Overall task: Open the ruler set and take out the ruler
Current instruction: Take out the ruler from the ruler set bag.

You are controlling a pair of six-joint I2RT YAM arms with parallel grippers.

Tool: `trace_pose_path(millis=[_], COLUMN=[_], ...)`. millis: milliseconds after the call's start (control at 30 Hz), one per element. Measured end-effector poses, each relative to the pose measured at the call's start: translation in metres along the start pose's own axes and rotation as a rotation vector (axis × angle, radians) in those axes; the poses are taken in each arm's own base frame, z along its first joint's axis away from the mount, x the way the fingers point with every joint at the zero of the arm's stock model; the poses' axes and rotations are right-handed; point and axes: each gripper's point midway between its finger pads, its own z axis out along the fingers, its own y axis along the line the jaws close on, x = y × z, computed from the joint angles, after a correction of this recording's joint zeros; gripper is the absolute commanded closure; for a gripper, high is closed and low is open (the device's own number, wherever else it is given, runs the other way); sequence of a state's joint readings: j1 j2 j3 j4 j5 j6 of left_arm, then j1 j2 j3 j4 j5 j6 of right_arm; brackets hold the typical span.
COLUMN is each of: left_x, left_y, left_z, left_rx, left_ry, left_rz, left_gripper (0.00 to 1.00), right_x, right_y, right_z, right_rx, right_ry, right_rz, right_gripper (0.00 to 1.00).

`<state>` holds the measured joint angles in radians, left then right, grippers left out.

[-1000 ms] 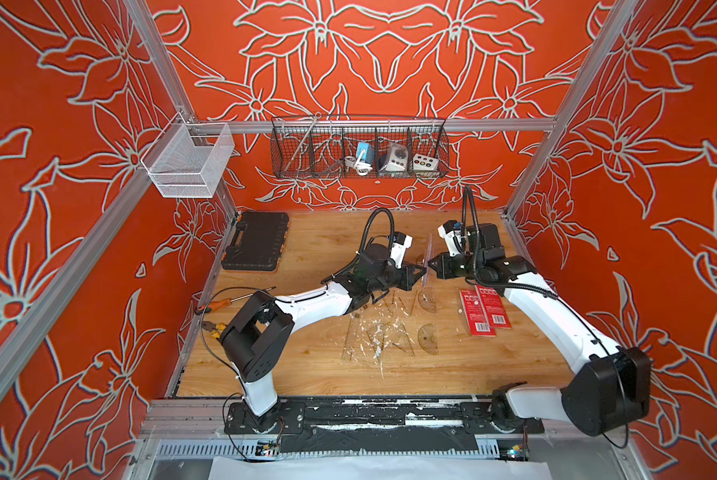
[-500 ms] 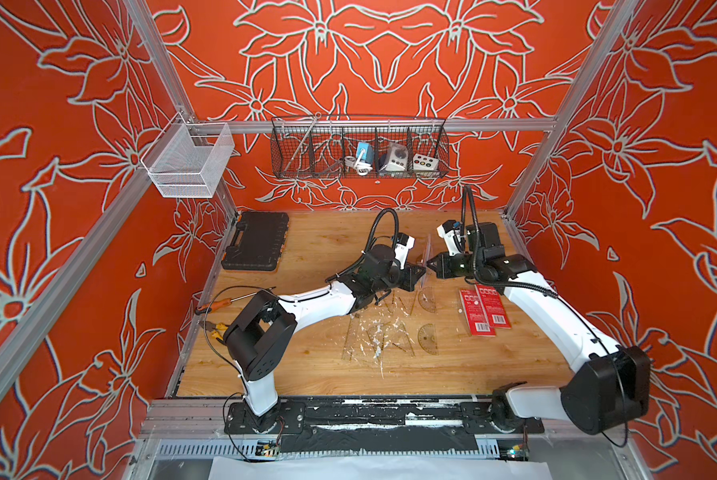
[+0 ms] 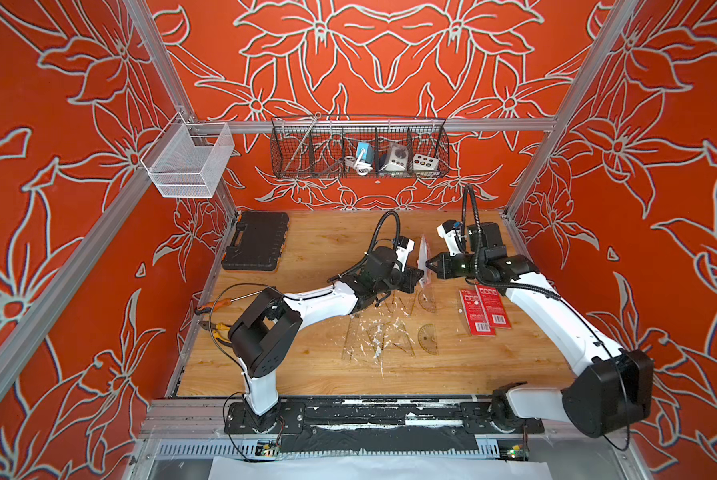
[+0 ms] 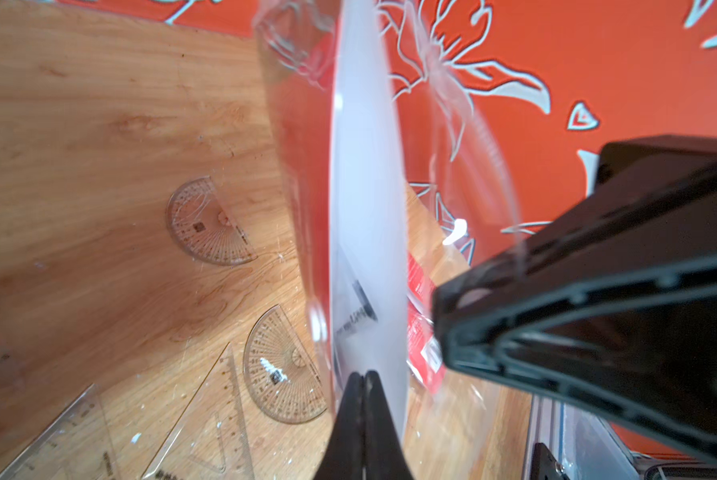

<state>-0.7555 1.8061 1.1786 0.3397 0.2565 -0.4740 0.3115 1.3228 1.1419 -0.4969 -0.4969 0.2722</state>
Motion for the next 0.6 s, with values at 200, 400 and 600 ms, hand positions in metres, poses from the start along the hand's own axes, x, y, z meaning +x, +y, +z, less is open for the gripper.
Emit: trace_pose_path(millis=[200,400,600], left_x=[-0.0001,0.0028,0.0023], left_y=[-0.0001,0.0011,-0.0003], left_z=[0.0004,-0.0027,-0.0047], left_rx=[-0.008,0.000,0.016], left_ry=[-0.010,-0.033,-0.059], left_rz=[0.012,0.014,0.019], left_gripper=[0.81,0.73,0.71], right_x=[-0.0006,-0.0003,-0.0023], right_y=[0.0055,0.0058,0.0066], right_z=[-0.0035,-0.0058,-0.0061], right_rx=[-0.019,-0.021,-0.024], right_ry=[0.012,0.026,0.038], right_rz=[-0.013,-0.021,-0.030], right_gripper=[1.00,1.00,1.00])
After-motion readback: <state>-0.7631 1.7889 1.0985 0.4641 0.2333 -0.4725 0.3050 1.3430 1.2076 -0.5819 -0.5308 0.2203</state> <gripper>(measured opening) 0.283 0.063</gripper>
